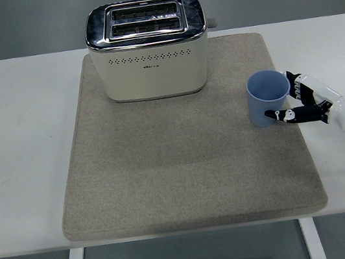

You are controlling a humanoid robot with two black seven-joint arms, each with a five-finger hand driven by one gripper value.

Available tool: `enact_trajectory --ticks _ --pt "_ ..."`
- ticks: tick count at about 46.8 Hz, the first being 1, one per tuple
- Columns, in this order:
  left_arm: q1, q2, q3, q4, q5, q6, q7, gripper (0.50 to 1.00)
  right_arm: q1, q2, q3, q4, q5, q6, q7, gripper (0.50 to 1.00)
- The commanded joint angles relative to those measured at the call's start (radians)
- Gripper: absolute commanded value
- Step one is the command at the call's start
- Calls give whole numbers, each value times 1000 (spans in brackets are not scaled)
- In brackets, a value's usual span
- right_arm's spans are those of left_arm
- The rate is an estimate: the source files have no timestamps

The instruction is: Put the water cup in front of the bread machine

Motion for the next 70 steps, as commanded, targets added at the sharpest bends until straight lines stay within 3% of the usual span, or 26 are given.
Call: enact_trajectory --ticks 1,15,34,37,40,44,49,70 --pt "0 0 0 0 0 0 0 1000 0 -1 -2 -3 0 2 0 899" --pt "0 0 0 0 0 0 0 1000 1 -1 0 -3 5 9 0 915" --pt "0 0 0 0 0 0 0 1000 17 39 -3 -12 2 2 -49 905" --pt "0 0 0 0 0 0 0 1000 20 41 -3 -12 0 -3 -52 871" --pt "0 0 0 0 0 0 0 1000 23 42 -3 -12 0 -11 -60 767" --pt "0 0 -2 0 0 0 0 1000 32 44 -3 -12 0 -15 -66 687" --pt "0 0 0 0 0 0 0 1000 43 44 -17 -12 0 -15 -72 500" --pt "0 0 0 0 0 0 0 1000 78 25 -12 55 20 -12 -94 500"
